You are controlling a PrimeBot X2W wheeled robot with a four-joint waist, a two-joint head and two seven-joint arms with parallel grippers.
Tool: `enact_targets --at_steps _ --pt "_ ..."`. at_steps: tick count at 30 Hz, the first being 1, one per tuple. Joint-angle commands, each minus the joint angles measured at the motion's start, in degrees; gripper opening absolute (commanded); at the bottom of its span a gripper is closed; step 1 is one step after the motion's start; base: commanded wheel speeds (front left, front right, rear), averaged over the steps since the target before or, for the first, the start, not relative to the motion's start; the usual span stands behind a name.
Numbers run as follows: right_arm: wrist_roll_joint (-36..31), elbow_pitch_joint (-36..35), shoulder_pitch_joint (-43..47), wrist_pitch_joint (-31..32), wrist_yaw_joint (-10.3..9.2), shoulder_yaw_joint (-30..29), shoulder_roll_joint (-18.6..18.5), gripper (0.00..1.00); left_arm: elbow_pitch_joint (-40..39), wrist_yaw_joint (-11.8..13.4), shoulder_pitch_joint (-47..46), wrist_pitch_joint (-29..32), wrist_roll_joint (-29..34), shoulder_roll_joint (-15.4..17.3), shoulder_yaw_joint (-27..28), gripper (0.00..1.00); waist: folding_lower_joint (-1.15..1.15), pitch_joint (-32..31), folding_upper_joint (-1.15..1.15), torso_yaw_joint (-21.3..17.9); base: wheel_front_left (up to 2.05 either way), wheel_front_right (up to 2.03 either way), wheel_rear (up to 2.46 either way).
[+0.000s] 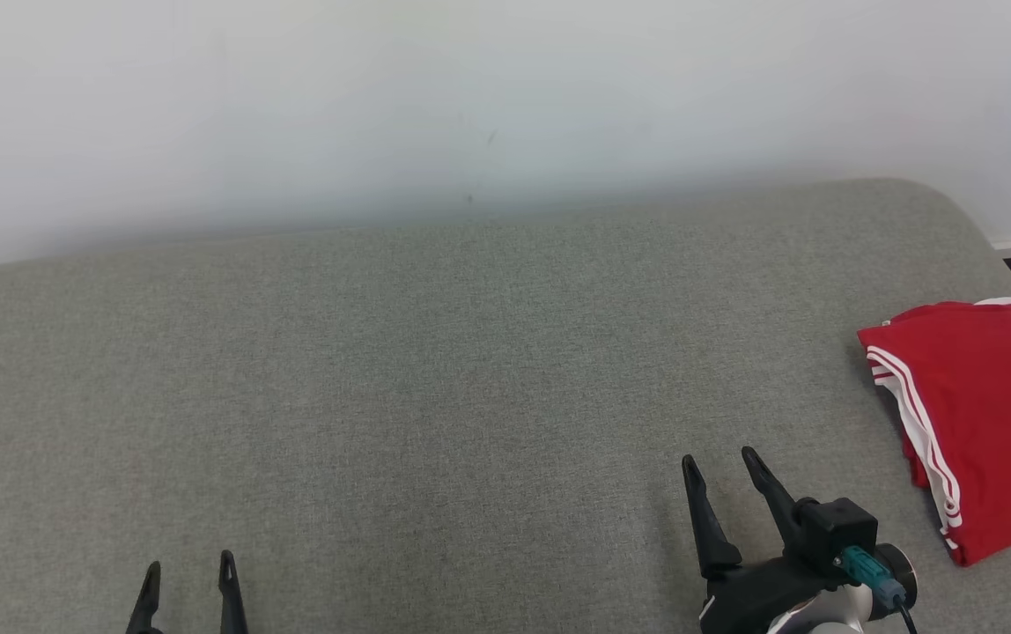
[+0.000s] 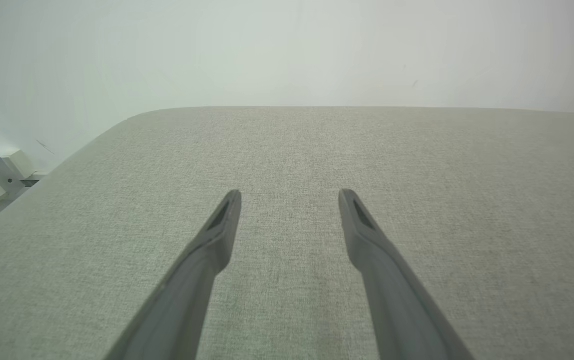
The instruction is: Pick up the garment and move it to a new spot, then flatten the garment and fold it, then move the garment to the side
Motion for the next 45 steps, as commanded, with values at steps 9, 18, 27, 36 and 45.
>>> enact_targets --at_steps 9,18,27,36,45 --pt "3.3 2.0 1.5 1.2 0.00 -0.9 0.0 0.00 3.0 -1.0 -0.7 1.6 -3.7 -0.3 0.4 0.00 0.01 0.0 0.00 0.1 0.00 0.00 0.00" --pt "12.4 0.0 2.0 3.4 -0.01 -1.9 0.0 0.00 2.1 -1.7 -1.4 3.7 -13.1 -0.3 0.4 0.00 0.01 -0.1 0.00 0.3 0.00 0.00 0.00" --pt "22.6 -2.3 2.5 5.8 -0.02 -3.2 0.0 0.00 1.1 -2.5 -2.1 6.0 -23.6 -0.2 0.4 0.00 0.01 -0.1 0.00 0.6 0.00 0.00 0.00" --pt "30.8 -4.0 2.9 7.9 -0.03 -4.3 0.0 0.00 0.5 -3.1 -2.9 8.0 -32.0 -0.2 0.6 0.00 0.01 -0.2 0.00 0.9 0.00 0.00 0.00" --pt "38.2 -5.6 3.2 9.8 -0.04 -5.3 0.1 0.00 0.0 -3.7 -3.6 9.9 -39.6 -0.2 0.7 0.00 0.01 -0.3 0.00 1.2 0.00 0.00 0.00"
